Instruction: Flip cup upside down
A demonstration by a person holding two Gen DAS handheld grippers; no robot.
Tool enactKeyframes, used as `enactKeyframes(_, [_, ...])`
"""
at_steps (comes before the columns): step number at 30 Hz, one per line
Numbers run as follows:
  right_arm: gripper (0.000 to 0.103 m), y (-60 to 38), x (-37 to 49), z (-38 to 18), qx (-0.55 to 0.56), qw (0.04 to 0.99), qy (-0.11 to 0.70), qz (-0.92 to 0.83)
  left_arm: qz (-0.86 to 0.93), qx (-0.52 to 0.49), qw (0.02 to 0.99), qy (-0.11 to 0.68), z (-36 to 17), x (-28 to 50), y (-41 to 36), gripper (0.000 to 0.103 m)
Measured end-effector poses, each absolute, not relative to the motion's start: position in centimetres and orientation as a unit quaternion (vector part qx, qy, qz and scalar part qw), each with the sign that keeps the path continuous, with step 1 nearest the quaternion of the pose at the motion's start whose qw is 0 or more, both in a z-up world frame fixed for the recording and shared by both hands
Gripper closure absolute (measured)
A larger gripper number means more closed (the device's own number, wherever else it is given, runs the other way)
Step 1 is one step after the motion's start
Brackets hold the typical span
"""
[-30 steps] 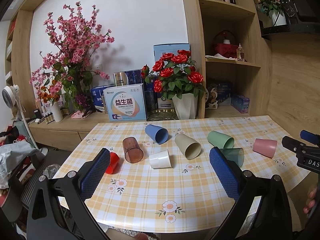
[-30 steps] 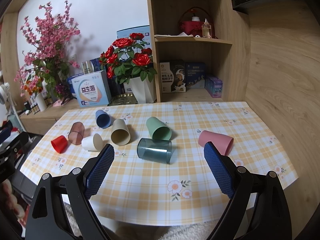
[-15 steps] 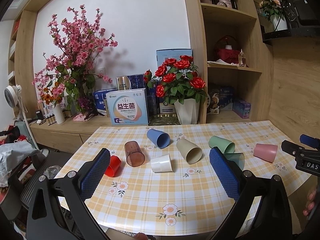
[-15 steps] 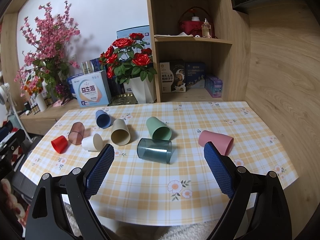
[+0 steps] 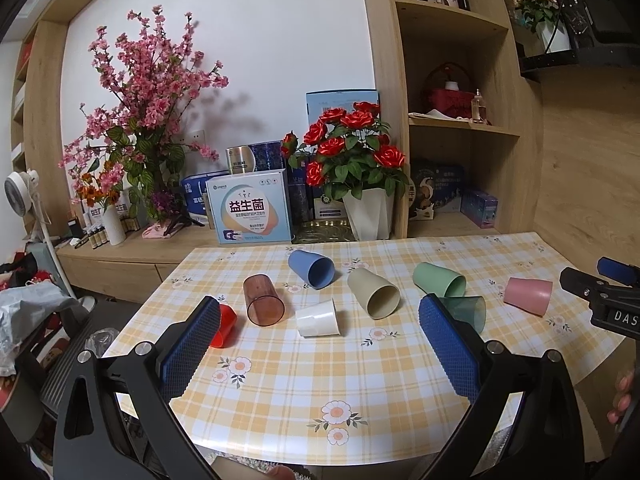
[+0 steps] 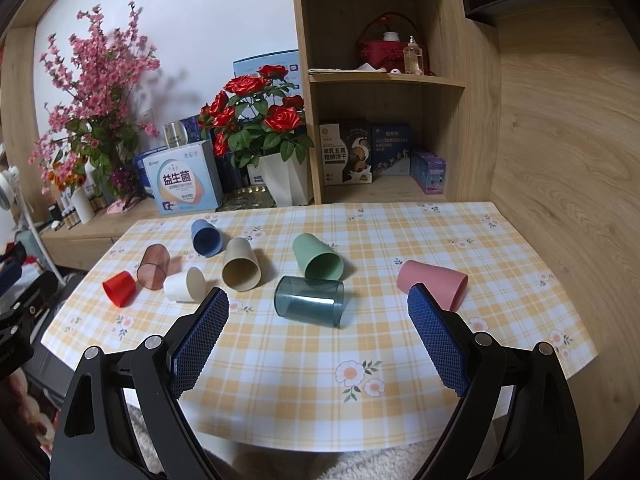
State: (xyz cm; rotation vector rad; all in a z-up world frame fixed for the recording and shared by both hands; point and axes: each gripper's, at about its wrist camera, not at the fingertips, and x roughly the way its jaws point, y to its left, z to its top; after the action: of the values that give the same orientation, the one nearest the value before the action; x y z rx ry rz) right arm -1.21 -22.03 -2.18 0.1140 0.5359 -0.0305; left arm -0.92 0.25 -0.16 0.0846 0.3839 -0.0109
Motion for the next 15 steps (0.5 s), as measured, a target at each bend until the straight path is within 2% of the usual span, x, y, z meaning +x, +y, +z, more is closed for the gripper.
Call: enactKeyframes(15, [0.015, -22.09, -1.14, -2.19, 0.057, 0.962, 0.265, -0.015, 0.001, 0.031, 0.981, 0.19, -0.42, -0.93, 0.56, 0.006])
